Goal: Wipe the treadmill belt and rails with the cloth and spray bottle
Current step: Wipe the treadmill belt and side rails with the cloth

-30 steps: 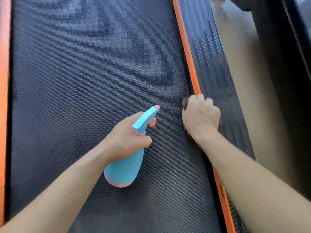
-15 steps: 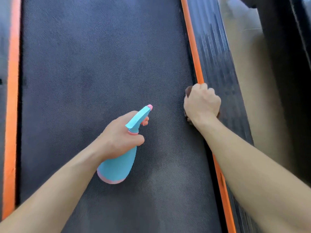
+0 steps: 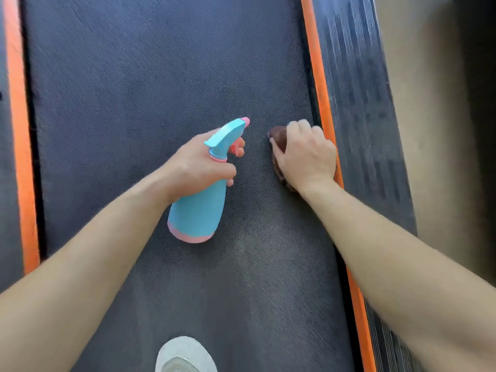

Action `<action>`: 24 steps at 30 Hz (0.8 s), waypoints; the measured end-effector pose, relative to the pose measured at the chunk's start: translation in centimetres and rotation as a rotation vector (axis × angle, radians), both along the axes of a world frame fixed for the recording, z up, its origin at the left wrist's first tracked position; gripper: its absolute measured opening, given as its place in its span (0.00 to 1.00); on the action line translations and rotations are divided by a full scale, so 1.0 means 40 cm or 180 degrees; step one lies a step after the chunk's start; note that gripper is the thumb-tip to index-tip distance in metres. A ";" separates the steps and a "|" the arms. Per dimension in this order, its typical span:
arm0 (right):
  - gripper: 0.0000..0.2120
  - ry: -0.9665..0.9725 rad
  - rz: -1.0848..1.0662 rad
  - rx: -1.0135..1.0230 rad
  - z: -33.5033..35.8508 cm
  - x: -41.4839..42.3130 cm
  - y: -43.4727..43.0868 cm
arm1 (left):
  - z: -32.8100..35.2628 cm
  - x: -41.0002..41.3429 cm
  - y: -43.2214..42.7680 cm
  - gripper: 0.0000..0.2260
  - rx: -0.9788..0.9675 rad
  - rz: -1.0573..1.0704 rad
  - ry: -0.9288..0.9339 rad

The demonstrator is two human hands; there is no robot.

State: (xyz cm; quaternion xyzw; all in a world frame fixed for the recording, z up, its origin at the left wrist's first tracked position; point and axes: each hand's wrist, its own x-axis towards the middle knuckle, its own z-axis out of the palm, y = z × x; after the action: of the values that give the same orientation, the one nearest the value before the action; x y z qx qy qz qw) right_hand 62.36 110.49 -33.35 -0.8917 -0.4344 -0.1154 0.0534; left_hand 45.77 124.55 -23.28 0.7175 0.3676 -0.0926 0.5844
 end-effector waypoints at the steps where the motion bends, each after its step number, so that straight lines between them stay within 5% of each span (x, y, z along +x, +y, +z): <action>1: 0.18 0.0102 -0.0135 0.0065 -0.001 0.001 0.013 | 0.001 -0.001 -0.004 0.31 0.0005 -0.0027 0.0033; 8: 0.18 0.0869 0.0295 -0.0216 0.005 -0.296 -0.213 | 0.032 -0.043 -0.017 0.28 0.0156 -0.0138 0.0297; 11: 0.18 0.0654 0.0741 -0.0295 -0.002 -0.280 -0.185 | 0.039 -0.086 -0.035 0.32 0.0050 0.0050 0.0205; 17: 0.20 0.1237 -0.1100 0.0028 0.014 -0.219 0.007 | 0.062 -0.159 -0.056 0.26 0.0021 0.0385 0.0316; 21: 0.19 0.0838 -0.0017 0.0081 -0.031 -0.307 -0.063 | 0.097 -0.155 -0.062 0.28 -0.0157 0.0613 0.0336; 24: 0.18 0.0805 0.0187 0.0164 -0.049 -0.277 -0.052 | 0.138 -0.184 -0.059 0.31 -0.0127 0.0541 0.0430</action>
State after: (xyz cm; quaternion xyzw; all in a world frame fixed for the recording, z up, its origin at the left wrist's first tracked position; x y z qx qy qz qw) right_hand 51.27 108.42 -35.30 -0.8843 -0.4470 -0.0115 0.1340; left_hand 38.42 122.21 -17.78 0.6641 0.4637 -0.0982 0.5782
